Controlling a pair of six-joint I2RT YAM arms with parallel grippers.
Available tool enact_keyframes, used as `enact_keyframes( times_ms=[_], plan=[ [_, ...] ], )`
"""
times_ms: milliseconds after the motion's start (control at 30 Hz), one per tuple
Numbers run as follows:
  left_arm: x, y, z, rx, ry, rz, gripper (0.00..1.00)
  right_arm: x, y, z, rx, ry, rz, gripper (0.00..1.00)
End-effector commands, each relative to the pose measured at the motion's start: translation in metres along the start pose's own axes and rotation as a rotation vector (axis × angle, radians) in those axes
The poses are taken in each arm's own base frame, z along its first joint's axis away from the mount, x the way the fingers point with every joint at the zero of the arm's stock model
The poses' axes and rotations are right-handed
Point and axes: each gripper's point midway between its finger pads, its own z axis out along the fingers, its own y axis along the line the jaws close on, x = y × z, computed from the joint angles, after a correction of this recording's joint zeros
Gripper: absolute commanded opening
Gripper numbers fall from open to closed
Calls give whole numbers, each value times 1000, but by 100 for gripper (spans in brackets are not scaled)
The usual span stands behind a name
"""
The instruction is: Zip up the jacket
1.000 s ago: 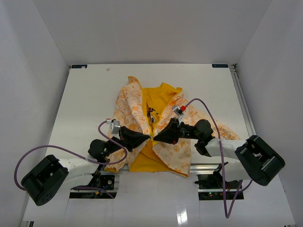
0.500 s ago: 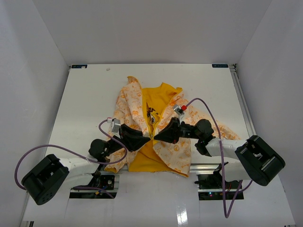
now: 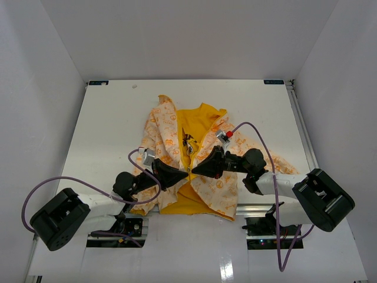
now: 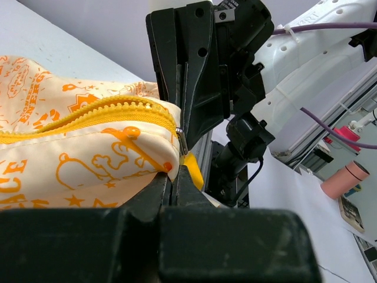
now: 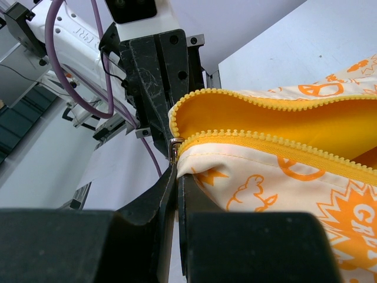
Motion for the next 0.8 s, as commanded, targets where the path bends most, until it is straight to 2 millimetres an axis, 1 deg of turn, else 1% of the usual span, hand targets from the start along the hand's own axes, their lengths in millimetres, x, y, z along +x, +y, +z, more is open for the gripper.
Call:
enact_keyframes(
  times_ms=[0, 133, 367, 500, 600, 767],
  plan=[
    [-73, -72, -16, 274, -325, 257, 0, -59, 76, -8, -280, -253, -423, 8],
    [-72, -72, -17, 274, -325, 280, 0, -57, 75, -7, -284, -247, -420, 8],
    [-58, -75, -14, 326, -249, 293, 0, -56, 72, -7, -288, -224, -420, 8],
    [-49, -71, -13, 316, -205, 289, 0, -58, 70, -9, -292, -197, -416, 8],
    [-46, -71, -13, 314, -183, 292, 0, -57, 68, -10, -296, -174, -411, 8],
    [-40, -67, -7, 309, -127, 279, 0, -58, 67, -6, -318, -136, -398, 8]
  ],
)
